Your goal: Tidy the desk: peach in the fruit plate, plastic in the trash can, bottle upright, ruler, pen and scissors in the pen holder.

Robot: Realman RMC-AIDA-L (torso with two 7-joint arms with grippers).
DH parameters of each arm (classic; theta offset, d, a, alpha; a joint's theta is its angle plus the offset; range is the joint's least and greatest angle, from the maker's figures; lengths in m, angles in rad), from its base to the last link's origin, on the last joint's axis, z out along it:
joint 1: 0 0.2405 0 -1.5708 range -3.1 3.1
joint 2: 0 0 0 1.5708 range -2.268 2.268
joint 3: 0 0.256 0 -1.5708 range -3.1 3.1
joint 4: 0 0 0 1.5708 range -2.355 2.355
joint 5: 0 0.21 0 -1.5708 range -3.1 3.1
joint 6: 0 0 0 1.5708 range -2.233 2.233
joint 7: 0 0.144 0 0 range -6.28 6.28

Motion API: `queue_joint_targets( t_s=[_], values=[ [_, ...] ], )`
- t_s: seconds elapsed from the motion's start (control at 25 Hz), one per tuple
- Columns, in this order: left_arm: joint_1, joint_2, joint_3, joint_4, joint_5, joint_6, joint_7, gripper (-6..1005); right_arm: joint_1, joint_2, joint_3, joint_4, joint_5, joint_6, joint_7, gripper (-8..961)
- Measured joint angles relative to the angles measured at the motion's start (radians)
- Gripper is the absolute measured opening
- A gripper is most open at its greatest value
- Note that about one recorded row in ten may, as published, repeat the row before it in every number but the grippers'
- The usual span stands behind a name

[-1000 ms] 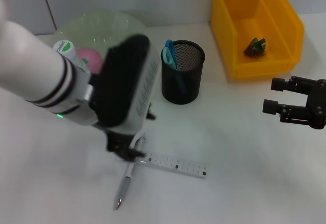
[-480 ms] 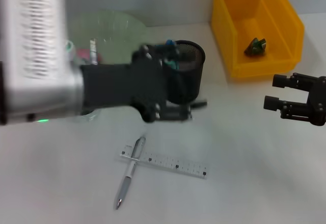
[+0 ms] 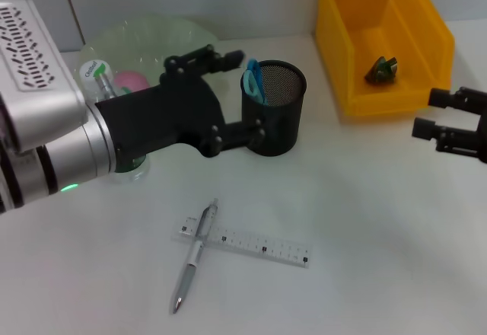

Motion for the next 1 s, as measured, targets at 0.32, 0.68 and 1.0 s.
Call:
queue_joint_targets(
  t_s=[0.32,0.68,1.0],
  values=[
    [-0.011,0.008,0.0,0.054,0.163,0.118,-0.179,798,-0.026,-0.04,0.047,0.003,0.003,-0.016,0.052,727],
    [-0.094,0.01,-0.192,0.005,0.208,0.425,-0.188,797,-0.061,-0.079,0.061,-0.01,0.047,-0.141,0.135,725],
    [-0.219,0.009,-0.328,-0.091,0.352,0.611,-0.182,797,-0.042,-0.077,0.039,-0.013,0.047,-0.146,0.173,723]
  ],
)
